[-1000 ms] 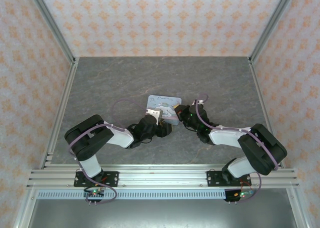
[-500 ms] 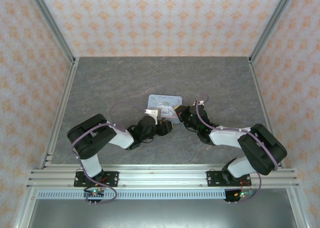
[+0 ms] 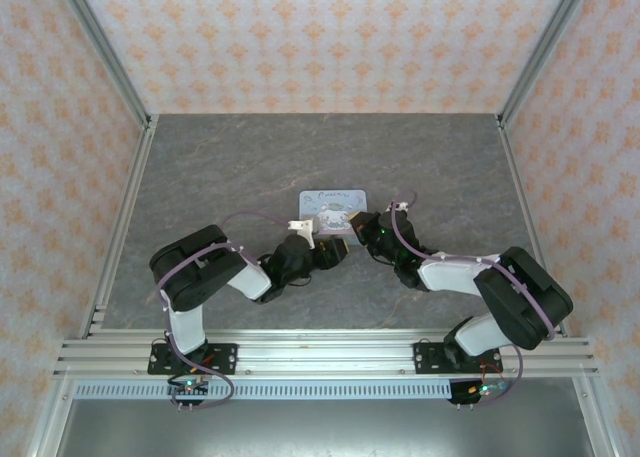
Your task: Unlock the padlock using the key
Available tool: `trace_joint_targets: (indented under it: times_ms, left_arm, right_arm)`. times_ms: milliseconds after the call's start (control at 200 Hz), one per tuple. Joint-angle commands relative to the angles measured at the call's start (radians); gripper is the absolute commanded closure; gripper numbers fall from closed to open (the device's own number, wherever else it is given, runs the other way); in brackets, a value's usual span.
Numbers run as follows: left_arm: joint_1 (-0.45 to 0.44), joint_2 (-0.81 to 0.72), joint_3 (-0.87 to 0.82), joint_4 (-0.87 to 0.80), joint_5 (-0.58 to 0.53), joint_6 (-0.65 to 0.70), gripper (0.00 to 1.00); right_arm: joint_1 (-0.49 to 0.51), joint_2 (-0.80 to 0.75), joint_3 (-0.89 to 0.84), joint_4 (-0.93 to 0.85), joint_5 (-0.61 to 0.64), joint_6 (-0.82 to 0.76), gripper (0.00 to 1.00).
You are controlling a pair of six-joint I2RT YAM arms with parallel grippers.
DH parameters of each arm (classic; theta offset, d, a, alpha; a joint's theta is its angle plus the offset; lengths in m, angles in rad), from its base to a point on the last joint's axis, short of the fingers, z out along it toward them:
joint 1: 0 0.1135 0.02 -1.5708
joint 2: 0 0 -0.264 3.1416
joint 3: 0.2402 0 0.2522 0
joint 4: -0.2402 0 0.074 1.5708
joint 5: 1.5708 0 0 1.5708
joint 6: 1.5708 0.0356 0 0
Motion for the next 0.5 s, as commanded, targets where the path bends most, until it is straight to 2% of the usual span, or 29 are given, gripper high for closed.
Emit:
trace_joint_targets:
  times_ms: [0,225,495]
  left_arm:
    - [-0.024,0.005,-0.001,0.032,-0.029,-0.01,0.43]
    - [-0.05,0.031,0.04,-0.039,-0.057,0.024,0.42]
    - [-0.06,0.096,0.055,0.008,-0.11,-0.028,0.42]
  right_arm:
    - [-0.005,0.004,-0.008,0.011,0.022,0.007,1.0]
    - [-0.006,0.011,-0.013,0.015,0.022,0.009,1.0]
    - [-0.008,0.015,-0.021,0.02,0.024,0.015,1.0]
